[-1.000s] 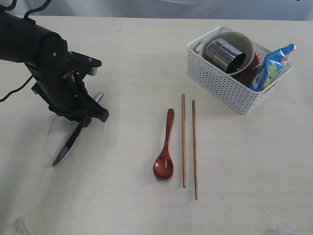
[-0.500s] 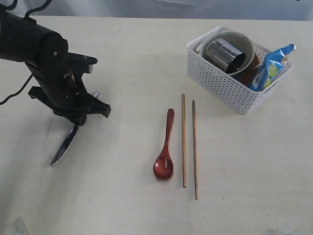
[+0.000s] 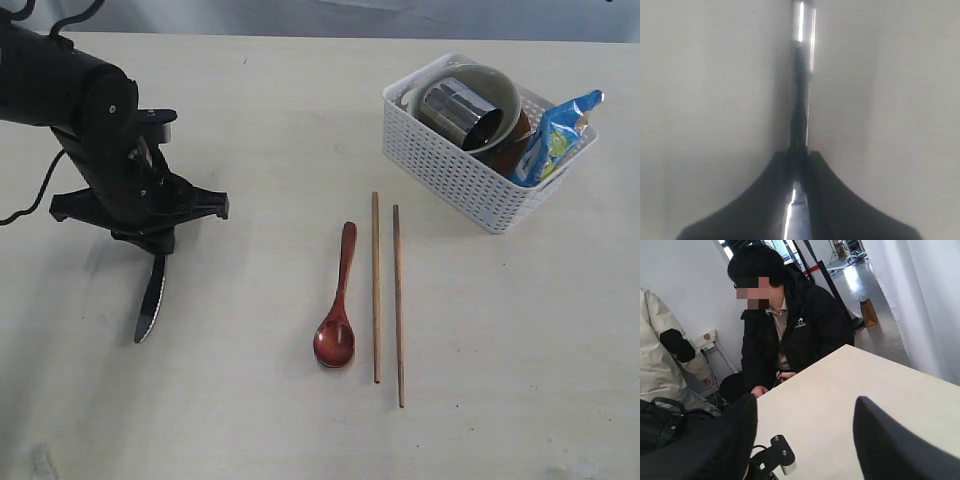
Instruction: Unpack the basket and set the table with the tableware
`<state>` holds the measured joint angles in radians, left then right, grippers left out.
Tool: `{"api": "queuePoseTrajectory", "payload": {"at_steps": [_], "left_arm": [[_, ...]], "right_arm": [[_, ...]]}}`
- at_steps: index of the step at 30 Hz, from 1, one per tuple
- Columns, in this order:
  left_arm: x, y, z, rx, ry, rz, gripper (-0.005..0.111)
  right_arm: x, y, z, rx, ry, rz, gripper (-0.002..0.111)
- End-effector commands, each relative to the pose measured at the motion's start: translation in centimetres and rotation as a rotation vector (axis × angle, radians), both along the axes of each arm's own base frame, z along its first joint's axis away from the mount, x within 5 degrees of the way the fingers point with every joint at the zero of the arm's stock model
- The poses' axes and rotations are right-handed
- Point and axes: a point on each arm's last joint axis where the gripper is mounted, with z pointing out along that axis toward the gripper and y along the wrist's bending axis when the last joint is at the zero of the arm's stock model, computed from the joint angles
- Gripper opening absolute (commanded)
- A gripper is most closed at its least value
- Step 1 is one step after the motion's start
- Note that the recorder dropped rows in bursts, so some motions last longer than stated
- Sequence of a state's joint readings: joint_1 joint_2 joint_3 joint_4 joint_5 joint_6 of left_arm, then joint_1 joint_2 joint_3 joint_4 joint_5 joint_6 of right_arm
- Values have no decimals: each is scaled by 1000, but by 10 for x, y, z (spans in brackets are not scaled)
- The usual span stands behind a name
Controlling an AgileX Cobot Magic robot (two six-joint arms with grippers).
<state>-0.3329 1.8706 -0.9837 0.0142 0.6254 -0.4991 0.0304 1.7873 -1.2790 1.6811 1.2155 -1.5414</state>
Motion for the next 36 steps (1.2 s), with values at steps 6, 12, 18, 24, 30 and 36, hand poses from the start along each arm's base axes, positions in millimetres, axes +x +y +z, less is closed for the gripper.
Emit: {"api": "queuePoseTrajectory", "payload": {"at_steps": [6, 12, 18, 24, 30, 36], "left_arm": [[2, 0, -2, 10, -14, -4, 11], [4, 3, -1, 56, -33, -52, 100], [17, 2, 15, 96, -116, -176, 105], [31, -5, 60, 92, -380, -411, 105], [30, -9, 91, 139, -547, -605, 105], [36, -13, 106, 172, -713, -704, 105]], "right_arm": [[-1, -1, 5, 20, -6, -6, 55], [-1, -1, 5, 24, 2, -7, 55], [-1, -1, 4, 25, 13, -6, 55], [1, -17, 2, -4, 19, -35, 55], [6, -62, -4, -60, 47, -133, 55], [12, -93, -25, -303, 114, -283, 55]]}}
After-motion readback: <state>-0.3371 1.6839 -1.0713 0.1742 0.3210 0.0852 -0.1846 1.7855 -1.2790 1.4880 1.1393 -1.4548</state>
